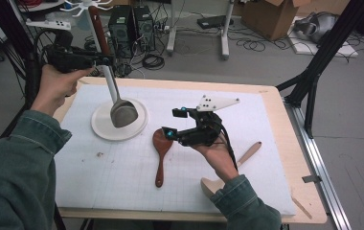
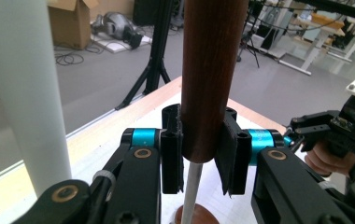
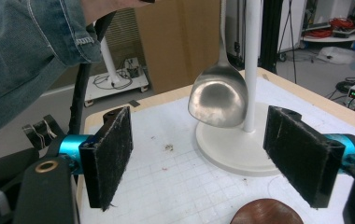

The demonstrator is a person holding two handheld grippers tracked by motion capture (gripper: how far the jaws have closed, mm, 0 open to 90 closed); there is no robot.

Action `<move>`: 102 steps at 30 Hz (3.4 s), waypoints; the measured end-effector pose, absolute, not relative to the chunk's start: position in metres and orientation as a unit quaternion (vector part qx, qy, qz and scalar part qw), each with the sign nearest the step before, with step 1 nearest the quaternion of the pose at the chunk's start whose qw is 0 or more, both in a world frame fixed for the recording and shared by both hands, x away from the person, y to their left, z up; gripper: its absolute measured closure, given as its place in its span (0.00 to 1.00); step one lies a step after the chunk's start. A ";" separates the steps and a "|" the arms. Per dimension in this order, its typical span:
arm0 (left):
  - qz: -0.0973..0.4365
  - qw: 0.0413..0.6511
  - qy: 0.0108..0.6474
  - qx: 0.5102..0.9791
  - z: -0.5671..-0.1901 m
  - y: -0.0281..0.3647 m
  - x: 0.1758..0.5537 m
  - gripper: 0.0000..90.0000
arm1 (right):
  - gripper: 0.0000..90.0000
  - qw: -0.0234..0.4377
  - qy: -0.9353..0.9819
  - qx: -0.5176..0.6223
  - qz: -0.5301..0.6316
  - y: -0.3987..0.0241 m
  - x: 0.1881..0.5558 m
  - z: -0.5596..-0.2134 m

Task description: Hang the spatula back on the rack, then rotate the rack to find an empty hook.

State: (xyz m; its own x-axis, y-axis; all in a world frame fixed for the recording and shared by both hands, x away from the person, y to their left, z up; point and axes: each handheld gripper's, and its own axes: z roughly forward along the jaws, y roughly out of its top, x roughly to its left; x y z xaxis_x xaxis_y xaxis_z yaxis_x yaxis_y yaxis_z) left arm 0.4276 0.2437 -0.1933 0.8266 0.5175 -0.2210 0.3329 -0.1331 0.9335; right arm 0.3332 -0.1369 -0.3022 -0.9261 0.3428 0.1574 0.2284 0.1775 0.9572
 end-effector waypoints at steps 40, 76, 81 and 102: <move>0.139 0.595 0.301 0.732 -0.172 0.287 0.402 0.81 | 0.26 0.079 0.787 0.223 0.569 -0.188 0.335 -0.302; 0.161 0.632 0.279 0.705 -0.115 0.285 0.397 1.00 | 0.26 0.089 0.786 0.235 0.565 -0.217 0.325 -0.304; 0.176 0.623 0.291 0.705 -0.115 0.282 0.399 1.00 | 0.26 0.093 0.784 0.235 0.567 -0.219 0.322 -0.303; 0.195 0.616 0.337 0.685 -0.114 0.297 0.420 1.00 | 0.25 0.096 0.779 0.238 0.571 -0.225 0.325 -0.305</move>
